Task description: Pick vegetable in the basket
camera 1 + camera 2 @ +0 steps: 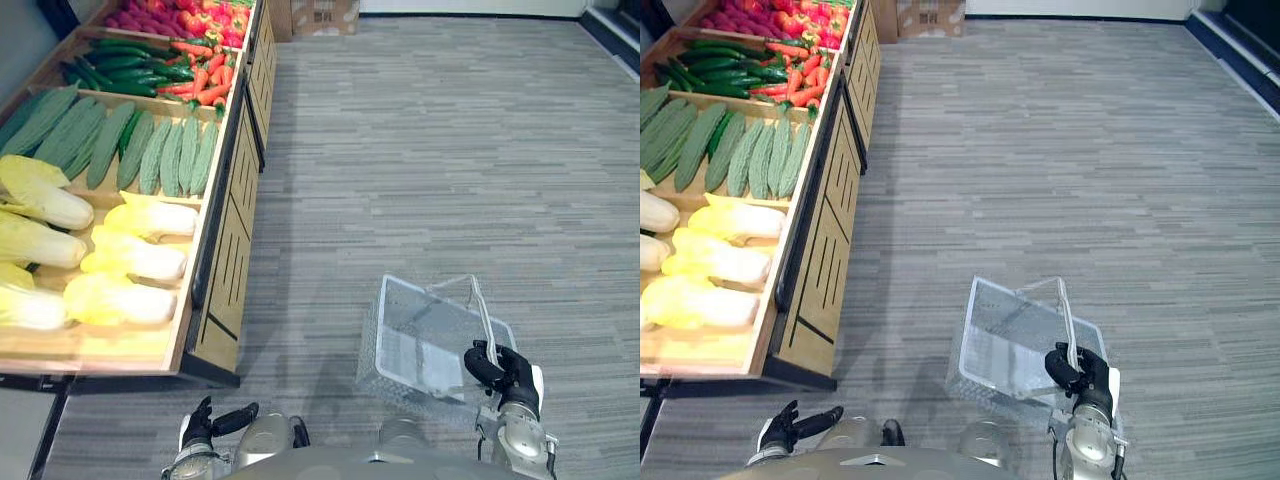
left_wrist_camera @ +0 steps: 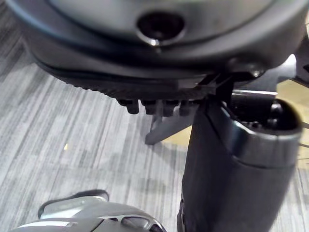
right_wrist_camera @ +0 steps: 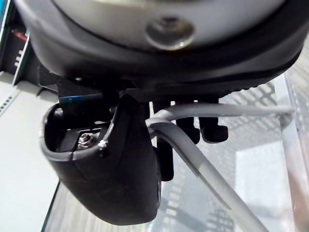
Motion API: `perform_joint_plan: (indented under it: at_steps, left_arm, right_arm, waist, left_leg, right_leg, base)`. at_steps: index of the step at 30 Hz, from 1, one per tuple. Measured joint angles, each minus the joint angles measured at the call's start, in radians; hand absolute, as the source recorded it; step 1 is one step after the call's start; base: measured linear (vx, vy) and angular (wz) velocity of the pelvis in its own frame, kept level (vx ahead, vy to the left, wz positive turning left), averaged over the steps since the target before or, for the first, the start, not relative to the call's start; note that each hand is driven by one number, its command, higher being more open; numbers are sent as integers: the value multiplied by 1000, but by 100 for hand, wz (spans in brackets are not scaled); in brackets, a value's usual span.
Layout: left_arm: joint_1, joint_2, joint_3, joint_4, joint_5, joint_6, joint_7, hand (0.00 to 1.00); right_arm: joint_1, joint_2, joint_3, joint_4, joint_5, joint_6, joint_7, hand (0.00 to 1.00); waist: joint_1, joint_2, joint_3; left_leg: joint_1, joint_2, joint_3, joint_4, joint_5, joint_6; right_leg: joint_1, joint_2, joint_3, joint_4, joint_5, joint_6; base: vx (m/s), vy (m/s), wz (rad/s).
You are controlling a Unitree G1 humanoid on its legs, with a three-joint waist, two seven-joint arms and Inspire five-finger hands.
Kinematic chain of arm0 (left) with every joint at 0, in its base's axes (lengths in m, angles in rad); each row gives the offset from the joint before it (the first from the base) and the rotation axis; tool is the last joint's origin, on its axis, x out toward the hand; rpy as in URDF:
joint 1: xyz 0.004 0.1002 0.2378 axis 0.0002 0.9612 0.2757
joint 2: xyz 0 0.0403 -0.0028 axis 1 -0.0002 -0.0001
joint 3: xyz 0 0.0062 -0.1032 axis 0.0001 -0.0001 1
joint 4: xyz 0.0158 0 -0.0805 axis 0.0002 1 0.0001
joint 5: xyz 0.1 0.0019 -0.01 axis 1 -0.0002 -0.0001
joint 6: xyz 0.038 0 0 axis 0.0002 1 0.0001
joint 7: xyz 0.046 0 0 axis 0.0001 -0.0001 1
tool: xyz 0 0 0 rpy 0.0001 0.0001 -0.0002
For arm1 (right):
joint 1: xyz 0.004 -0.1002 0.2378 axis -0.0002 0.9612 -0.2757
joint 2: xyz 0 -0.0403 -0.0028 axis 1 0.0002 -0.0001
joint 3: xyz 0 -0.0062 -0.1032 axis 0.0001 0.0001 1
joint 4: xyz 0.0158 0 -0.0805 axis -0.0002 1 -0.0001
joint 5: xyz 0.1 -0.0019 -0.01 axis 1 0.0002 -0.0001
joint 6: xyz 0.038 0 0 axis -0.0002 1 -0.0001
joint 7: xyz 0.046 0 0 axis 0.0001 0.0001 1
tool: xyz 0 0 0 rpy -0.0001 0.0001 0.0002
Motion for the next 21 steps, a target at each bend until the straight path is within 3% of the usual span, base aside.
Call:
perform_joint_plan:
  at_steps: [1,2,4,6,7,9,10,11,12,13,14,16,17,19,21]
  left_arm:
    - [8,-3,-2,-12,0,1,0,100]
    - [14,0,-9,-20,0,1,-1,100]
    - [15,-1,-13,-20,0,2,-2,100]
    - [16,5,-33,-18,1,2,-2,100]
    - [14,6,-37,-17,5,2,-4,100]
    - [15,5,-40,-17,8,1,-8,100]
    - [16,6,-40,-15,17,1,-11,100]
    - [16,8,-41,-13,32,1,-12,100]
    - [16,11,-40,-9,35,1,-13,100]
    - [5,-1,-42,16,39,2,-14,100]
    - [-9,-1,-49,22,45,0,-29,100]
    - [-11,-2,-45,23,45,-1,-30,100]
    - [-12,-3,-45,24,46,-1,-30,100]
    - [-12,-11,-31,24,49,-3,-32,100]
    - [-7,-18,-26,24,46,-2,-30,100]
  right_arm:
    - [-1,5,9,0,0,0,-1,0]
    - [-2,11,11,0,-1,0,2,0]
    - [-3,12,11,0,-1,0,6,0]
    - [-3,12,7,-2,0,0,6,0]
    - [-4,11,0,-5,0,-1,6,0]
    - [-16,10,-14,-5,1,-1,3,0]
    - [-18,9,-28,-5,2,-1,0,0]
    - [-18,7,-41,-4,2,-1,-3,0]
    - [-16,6,-47,-3,2,-1,-3,0]
    - [-20,-18,-52,4,2,0,-3,0]
    - [-43,-21,-58,4,2,-1,-3,0]
    - [-59,-21,-58,4,2,0,0,0]
    - [-65,-21,-59,4,2,0,1,0]
    - [-66,-14,-60,-7,2,0,10,0]
    - [-52,-7,-59,-16,2,0,18,0]
  waist:
    - [-6,1,2]
    - [-11,-2,5]
    - [-23,1,8]
    - [-27,3,10]
    - [-32,6,11]
    - [-54,20,20]
    - [-56,16,24]
    - [-56,17,26]
    - [-58,13,25]
    - [-54,42,32]
    - [-57,58,46]
    - [-62,58,48]
    - [-67,58,49]
    - [-78,69,46]
    - [-78,77,43]
  left_leg:
    - [35,-1,-2,-21,-6,9]
    - [70,-1,-6,-41,-9,13]
    - [122,4,-24,-77,-9,13]
    - [166,10,-41,-106,-9,13]
    - [180,21,-56,-113,-12,7]
    - [202,47,-83,-119,-27,-21]
    - [223,63,-97,-119,-43,-48]
    - [238,79,-116,-119,-67,-87]
    - [248,88,-127,-121,-77,-104]
    - [257,126,-147,-138,-83,-119]
    - [263,125,-168,-159,-54,-128]
    - [271,127,-206,-181,-25,-156]
    - [271,132,-221,-179,-19,-154]
    - [242,160,-276,-104,-18,-153]
    - [147,186,-327,123,-9,-156]
  right_leg:
    - [-28,-9,-31,74,40,-2]
    - [-70,-10,-67,167,-34,-32]
    - [-129,11,-127,217,-149,-82]
    - [-180,47,-158,156,-209,-107]
    - [-211,76,-157,43,-225,-122]
    - [-227,106,-142,-177,-218,-125]
    - [-233,117,-119,-313,-179,-126]
    - [-236,119,-104,-408,-65,-121]
    - [-224,121,-112,-424,15,-112]
    - [-208,156,-140,-426,24,-138]
    - [-231,160,-151,-360,-3,-168]
    - [-273,146,-167,-248,-76,-192]
    - [-277,144,-174,-226,-95,-194]
    - [-255,145,-209,-204,-156,-204]
    - [-201,154,-253,-216,-201,-215]
  base:
    - [222,72,-5]
    - [212,46,3]
    - [181,-22,18]
    - [202,-80,25]
    - [224,-149,45]
    - [269,-205,58]
    - [298,-275,50]
    - [320,-303,46]
    - [360,-315,30]
    - [369,-275,26]
    - [354,-266,20]
    - [267,-237,30]
    - [313,-311,52]
    - [218,-243,50]
    - [185,-238,51]
